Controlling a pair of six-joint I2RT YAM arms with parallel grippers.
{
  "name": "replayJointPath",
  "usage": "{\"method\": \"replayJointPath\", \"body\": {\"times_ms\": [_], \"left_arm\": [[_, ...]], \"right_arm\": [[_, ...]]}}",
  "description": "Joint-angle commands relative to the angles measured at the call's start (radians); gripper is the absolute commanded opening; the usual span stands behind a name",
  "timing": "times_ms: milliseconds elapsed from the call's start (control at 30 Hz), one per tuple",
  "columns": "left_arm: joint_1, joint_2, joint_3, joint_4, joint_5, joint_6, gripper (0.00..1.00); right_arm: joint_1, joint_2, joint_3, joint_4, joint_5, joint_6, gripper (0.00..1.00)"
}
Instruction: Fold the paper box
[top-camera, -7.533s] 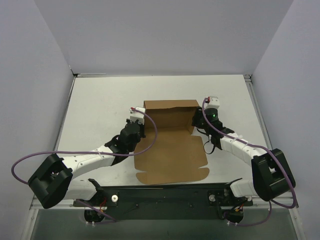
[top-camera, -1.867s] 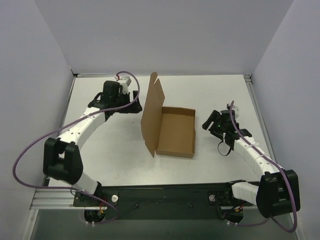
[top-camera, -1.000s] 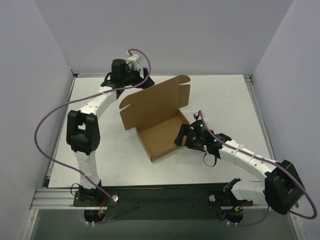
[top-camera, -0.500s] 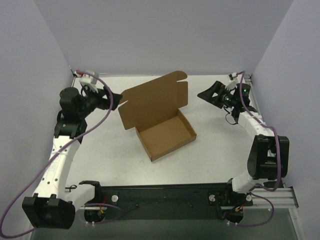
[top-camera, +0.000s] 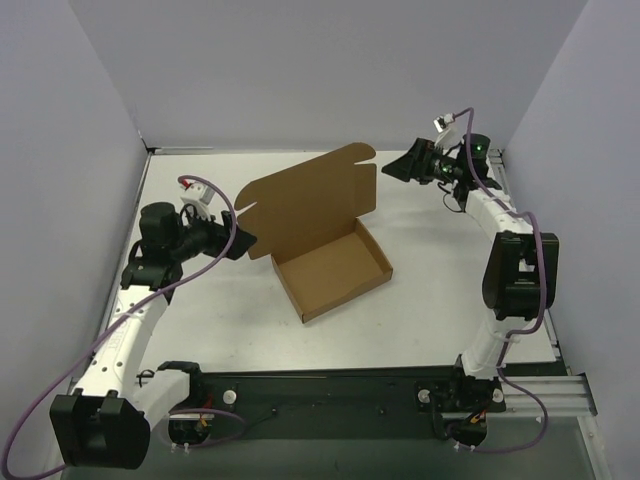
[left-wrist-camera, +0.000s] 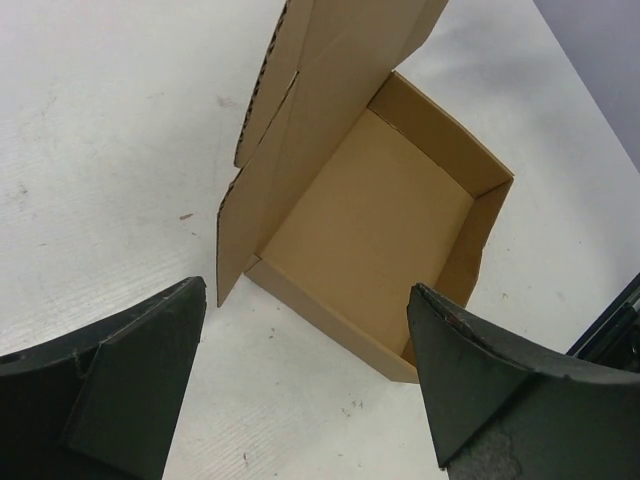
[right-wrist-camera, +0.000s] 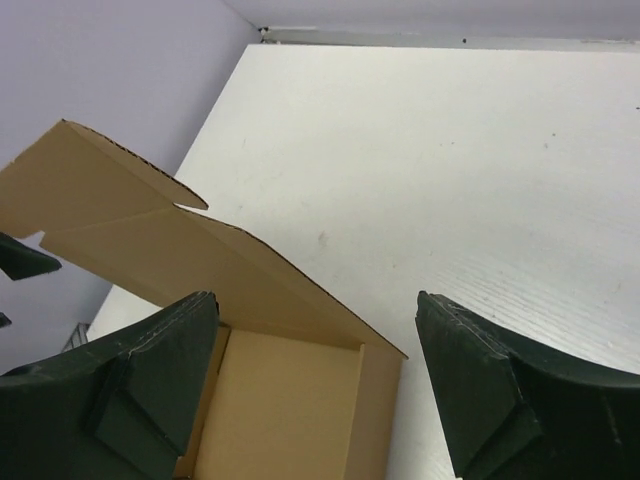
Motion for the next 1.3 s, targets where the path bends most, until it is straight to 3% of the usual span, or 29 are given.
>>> {"method": "replayJointPath", "body": {"times_ms": [0, 133, 333, 500, 800, 933, 1067, 1267], "left_arm": [[0.002, 0.026, -0.007, 0.044, -0.048, 0.025, 0.91], [0.000, 0.056, -0.004, 0.058, -0.052, 0.048, 0.91], [-0.001, 0.088, -0.010, 0.132, -0.016, 0.038, 0.78], [-0.006, 0.120, 0.004, 0.173, -0.002, 0.028, 0.65], [-0.024, 0.145, -0.002, 0.219, 0.001, 0.015, 0.48], [-0.041, 0.145, -0.004, 0.229, -0.013, 0.016, 0.20], [-0.075, 0.146, 0.005, 0.215, -0.062, 0.031, 0.06], [-0.185, 0.158, 0.041, 0.190, -0.226, 0.059, 0.01]], "right_arm": [[0.057, 0.025, 0.098, -0.094, -0.065, -0.189, 0.82], [0.083, 0.054, 0.137, -0.174, -0.055, -0.272, 0.82], [0.138, 0.111, 0.232, -0.322, -0.036, -0.400, 0.81], [0.158, 0.117, 0.235, -0.350, -0.029, -0.417, 0.77], [0.175, 0.110, 0.227, -0.390, 0.039, -0.419, 0.51], [0.180, 0.088, 0.183, -0.375, 0.070, -0.417, 0.43], [0.197, 0.039, 0.123, -0.353, 0.116, -0.417, 0.34], [0.246, -0.088, -0.006, -0.294, 0.273, -0.416, 0.18]]}}
